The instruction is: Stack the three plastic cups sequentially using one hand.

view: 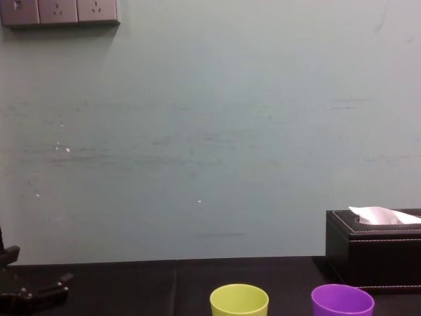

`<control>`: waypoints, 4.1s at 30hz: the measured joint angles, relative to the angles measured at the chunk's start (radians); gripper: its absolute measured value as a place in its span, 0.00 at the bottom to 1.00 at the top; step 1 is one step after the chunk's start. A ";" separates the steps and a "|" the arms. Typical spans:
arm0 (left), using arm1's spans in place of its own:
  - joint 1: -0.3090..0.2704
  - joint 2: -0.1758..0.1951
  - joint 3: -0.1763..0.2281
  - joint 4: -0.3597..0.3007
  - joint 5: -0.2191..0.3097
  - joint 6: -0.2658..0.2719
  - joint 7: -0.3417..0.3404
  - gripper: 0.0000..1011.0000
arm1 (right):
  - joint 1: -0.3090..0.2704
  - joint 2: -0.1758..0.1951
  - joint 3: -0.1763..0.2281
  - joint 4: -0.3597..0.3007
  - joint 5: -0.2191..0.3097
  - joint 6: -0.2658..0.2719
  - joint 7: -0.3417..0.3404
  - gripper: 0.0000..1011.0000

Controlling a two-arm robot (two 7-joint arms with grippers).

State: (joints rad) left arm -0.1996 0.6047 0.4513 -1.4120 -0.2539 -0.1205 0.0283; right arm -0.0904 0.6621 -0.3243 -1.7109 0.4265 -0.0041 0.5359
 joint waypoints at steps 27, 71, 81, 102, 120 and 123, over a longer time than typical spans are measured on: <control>0.000 0.000 0.000 0.000 0.000 0.000 0.000 1.00 | 0.059 -0.042 -0.050 0.047 -0.008 0.016 0.000 0.99; 0.000 0.000 0.000 0.000 0.000 0.000 0.000 1.00 | 0.129 -0.103 -0.097 0.110 -0.035 0.032 -0.027 0.90; 0.000 0.000 0.000 0.000 0.000 0.000 0.000 1.00 | 0.128 -0.102 -0.096 0.108 -0.034 0.031 -0.025 0.74; 0.000 0.000 0.000 0.000 0.000 0.000 0.000 1.00 | 0.127 -0.102 -0.095 0.108 -0.032 0.031 -0.024 0.72; 0.000 0.000 0.000 0.000 0.000 0.000 0.000 1.00 | 0.075 -0.043 -0.013 -0.064 -0.002 0.058 -0.056 0.72; 0.000 0.000 0.000 0.000 0.000 0.000 0.000 1.00 | 0.083 -0.038 0.006 -0.099 0.009 0.072 -0.063 0.72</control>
State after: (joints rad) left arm -0.1995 0.6047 0.4514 -1.4120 -0.2539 -0.1205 0.0283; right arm -0.0076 0.6241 -0.3187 -1.8100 0.4354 0.0674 0.4725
